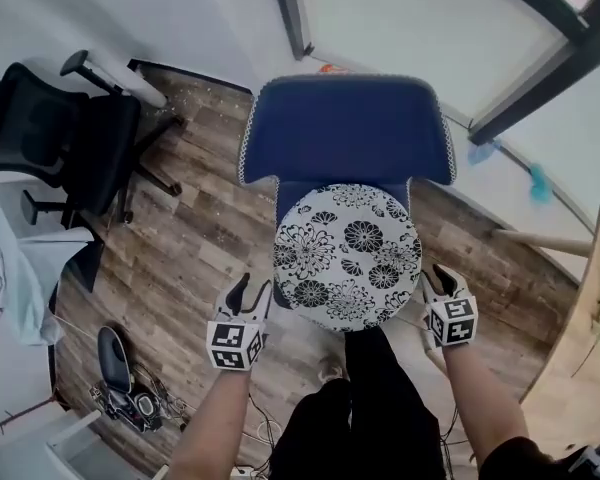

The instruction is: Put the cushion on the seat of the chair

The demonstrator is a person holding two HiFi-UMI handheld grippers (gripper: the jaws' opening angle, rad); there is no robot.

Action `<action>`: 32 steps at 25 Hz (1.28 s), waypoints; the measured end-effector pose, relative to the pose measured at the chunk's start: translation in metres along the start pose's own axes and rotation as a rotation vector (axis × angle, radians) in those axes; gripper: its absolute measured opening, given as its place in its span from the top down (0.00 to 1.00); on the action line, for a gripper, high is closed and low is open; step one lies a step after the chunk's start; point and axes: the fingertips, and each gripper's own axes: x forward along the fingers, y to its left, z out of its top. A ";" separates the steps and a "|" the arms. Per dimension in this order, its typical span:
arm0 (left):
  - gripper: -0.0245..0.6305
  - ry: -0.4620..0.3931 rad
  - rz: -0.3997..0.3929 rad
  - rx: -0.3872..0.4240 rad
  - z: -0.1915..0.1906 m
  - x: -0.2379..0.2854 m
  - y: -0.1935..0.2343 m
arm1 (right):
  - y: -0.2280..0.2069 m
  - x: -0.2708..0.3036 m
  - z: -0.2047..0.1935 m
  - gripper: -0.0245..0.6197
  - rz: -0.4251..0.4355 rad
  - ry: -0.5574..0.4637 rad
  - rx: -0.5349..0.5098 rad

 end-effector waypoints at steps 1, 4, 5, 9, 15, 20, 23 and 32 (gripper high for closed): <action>0.68 -0.015 0.001 0.003 0.009 -0.013 -0.002 | 0.006 -0.015 0.009 0.74 0.009 -0.026 -0.008; 0.68 -0.072 0.014 0.038 0.039 -0.054 -0.009 | 0.023 -0.062 0.035 0.77 0.033 -0.106 -0.025; 0.68 -0.091 0.018 0.048 0.048 -0.068 -0.011 | 0.026 -0.077 0.042 0.79 0.031 -0.132 -0.024; 0.69 -0.151 0.014 0.048 0.070 -0.123 -0.016 | 0.043 -0.136 0.068 0.83 0.065 -0.245 0.063; 0.89 -0.246 0.008 0.051 0.101 -0.188 -0.021 | 0.073 -0.220 0.129 0.87 0.106 -0.402 0.086; 0.96 -0.361 -0.085 0.054 0.136 -0.237 -0.053 | 0.086 -0.295 0.167 0.90 0.058 -0.555 0.014; 0.96 -0.436 -0.123 0.064 0.164 -0.262 -0.072 | 0.093 -0.324 0.177 0.90 0.055 -0.593 0.007; 0.96 -0.578 -0.127 0.107 0.202 -0.338 -0.106 | 0.130 -0.393 0.178 0.91 0.088 -0.654 -0.024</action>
